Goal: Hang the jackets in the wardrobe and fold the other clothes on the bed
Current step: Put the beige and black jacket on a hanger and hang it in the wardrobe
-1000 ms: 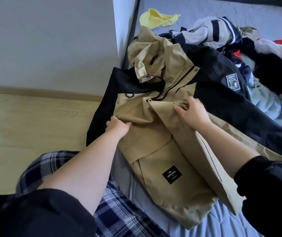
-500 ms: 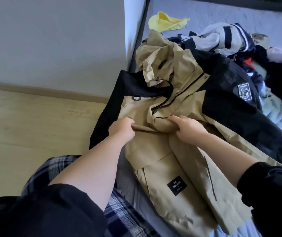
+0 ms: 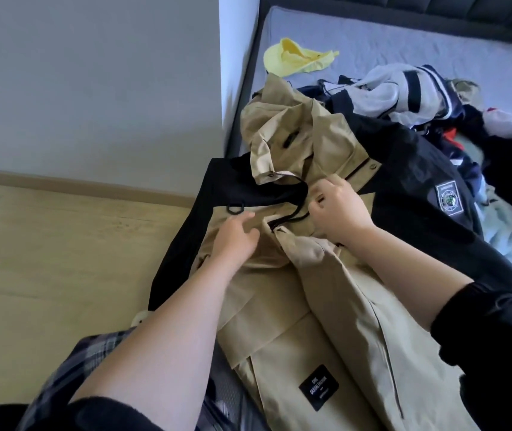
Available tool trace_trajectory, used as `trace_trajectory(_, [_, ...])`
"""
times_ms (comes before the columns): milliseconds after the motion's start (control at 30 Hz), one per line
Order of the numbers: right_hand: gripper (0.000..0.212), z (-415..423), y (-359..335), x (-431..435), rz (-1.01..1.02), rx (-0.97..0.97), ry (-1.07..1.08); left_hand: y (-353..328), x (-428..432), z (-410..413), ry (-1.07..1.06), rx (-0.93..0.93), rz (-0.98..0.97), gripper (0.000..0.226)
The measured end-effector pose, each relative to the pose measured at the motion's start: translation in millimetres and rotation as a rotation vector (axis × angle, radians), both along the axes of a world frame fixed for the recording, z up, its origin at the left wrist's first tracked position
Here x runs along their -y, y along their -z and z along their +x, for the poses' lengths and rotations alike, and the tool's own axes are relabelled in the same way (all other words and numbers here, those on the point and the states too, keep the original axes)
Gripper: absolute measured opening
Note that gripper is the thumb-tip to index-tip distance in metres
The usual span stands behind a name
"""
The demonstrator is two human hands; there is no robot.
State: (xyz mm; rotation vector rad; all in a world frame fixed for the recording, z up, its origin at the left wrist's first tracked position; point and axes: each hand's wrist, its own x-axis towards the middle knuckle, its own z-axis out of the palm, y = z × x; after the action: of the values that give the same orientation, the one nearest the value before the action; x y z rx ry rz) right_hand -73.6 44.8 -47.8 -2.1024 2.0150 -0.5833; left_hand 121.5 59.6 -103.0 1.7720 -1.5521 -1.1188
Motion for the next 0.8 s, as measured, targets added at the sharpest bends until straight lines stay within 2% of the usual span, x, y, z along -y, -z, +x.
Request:
trace_trajectory(100, [0.044, -5, -5, 42, -0.024, -0.066, 0.036, -6, 17, -11, -0.088, -0.255, 0.031, 0.039])
trace_trajectory(233, [0.065, -13, -12, 93, -0.068, -0.184, 0.119, -16, 46, -22, -0.190, -0.478, 0.009, 0.036])
trace_trajectory(333, [0.080, -22, -20, 123, -0.047, -0.178, 0.143, -18, 63, -25, -0.272, -0.694, 0.102, 0.032])
trace_trajectory(467, [0.094, -31, -28, 145, 0.087, -0.092, 0.138, -14, 79, -23, -0.354, -0.773, 0.160, 0.017])
trace_trajectory(533, [0.090, -32, -27, 149, 0.119, -0.094, 0.173, -13, 87, -21, -0.394, -0.825, 0.206, 0.014])
trace_trajectory(600, [0.075, -29, -26, 150, 0.141, -0.095, 0.181, -13, 92, -21, -0.395, -0.830, 0.210, 0.020])
trace_trajectory(733, [0.032, -25, -29, 129, 0.283, -0.192, 0.001, -14, 91, -23, -0.352, -0.733, 0.114, 0.059])
trace_trajectory(800, [0.024, -31, -33, 109, 0.360, -0.163, -0.070, -14, 88, -26, -0.292, -0.651, 0.064, 0.074])
